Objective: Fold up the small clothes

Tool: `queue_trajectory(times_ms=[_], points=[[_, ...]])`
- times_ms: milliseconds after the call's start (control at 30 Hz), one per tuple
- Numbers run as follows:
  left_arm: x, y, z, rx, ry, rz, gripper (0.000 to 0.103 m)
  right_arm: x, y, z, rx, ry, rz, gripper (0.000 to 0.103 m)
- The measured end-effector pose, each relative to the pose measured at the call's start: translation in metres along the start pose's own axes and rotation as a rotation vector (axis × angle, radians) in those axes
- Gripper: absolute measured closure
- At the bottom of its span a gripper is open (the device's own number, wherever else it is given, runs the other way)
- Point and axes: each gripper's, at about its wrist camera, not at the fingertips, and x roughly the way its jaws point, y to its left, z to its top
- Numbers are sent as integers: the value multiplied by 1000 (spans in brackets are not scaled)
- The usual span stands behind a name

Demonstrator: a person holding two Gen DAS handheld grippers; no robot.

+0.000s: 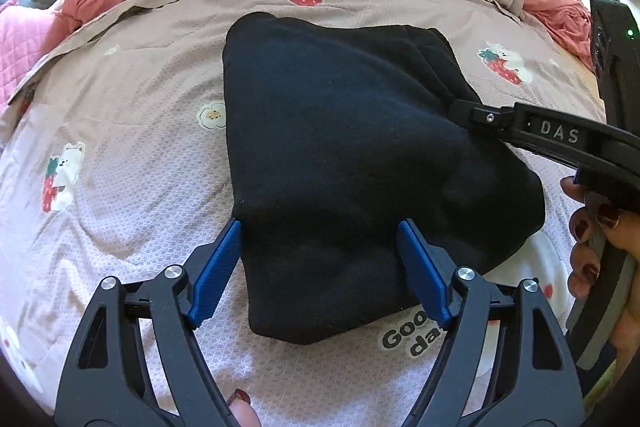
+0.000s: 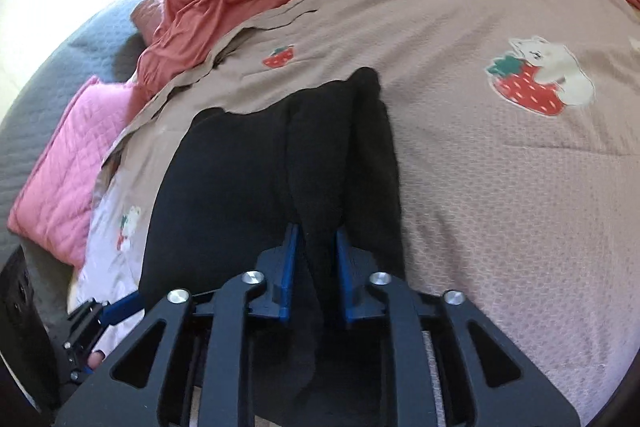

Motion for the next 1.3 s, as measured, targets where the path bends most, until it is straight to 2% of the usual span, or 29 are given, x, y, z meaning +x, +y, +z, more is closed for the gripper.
queue_trajectory(times_ms=[100, 167, 233, 300, 400, 433, 567, 633, 667, 700, 733, 767, 867, 900, 1000, 1033, 1200, 1300], points=[[-8, 6, -1, -35, -11, -34, 33, -26, 3, 1, -35, -38, 28, 73], [-17, 11, -2, -45, -33, -39, 33, -50, 9, 1, -86, -62, 63, 57], [-23, 14, -3, -46, -45, -28, 34, -73, 18, -6, -165, -60, 81, 55], [-24, 21, -4, -73, -40, -39, 40, -88, 29, -20, -300, -24, 63, 55], [-20, 28, -4, -104, -26, -49, 45, -85, 41, -47, -529, 66, 8, 55], [-20, 27, -3, -105, -25, -52, 46, -80, 40, -52, -555, 96, 5, 55], [-19, 20, 1, -77, -30, -58, 46, -59, 43, -49, -555, 108, 41, 55], [-11, 15, 4, -62, -6, -58, 46, -52, 46, -49, -566, 119, 56, 55], [-7, 14, 5, -60, 5, -46, 46, -47, 44, -50, -555, 151, 58, 61], [-3, 13, 6, -57, 13, -30, 46, -39, 40, -51, -529, 204, 65, 72], [-2, 13, 6, -54, 12, -27, 45, -36, 35, -52, -503, 243, 65, 87], [-2, 12, 6, -53, 12, -29, 45, -39, 28, -52, -460, 254, 87, 87], [-4, 14, 3, -50, 6, -37, 44, -64, 20, -50, -387, 199, 160, 88], [-4, 15, 3, -53, 5, -42, 43, -66, 18, -50, -374, 196, 152, 88], [-2, 16, 1, -48, 13, -44, 43, -43, 13, -57, -388, 279, 19, 88], [-1, 16, 0, -46, 15, -44, 43, -39, 14, -59, -394, 289, 2, 89], [0, 15, 0, -45, 10, -39, 43, -44, 9, -54, -362, 279, 15, 88], [0, 16, 0, -49, 9, -39, 43, -54, 2, -47, -337, 262, 36, 82]])
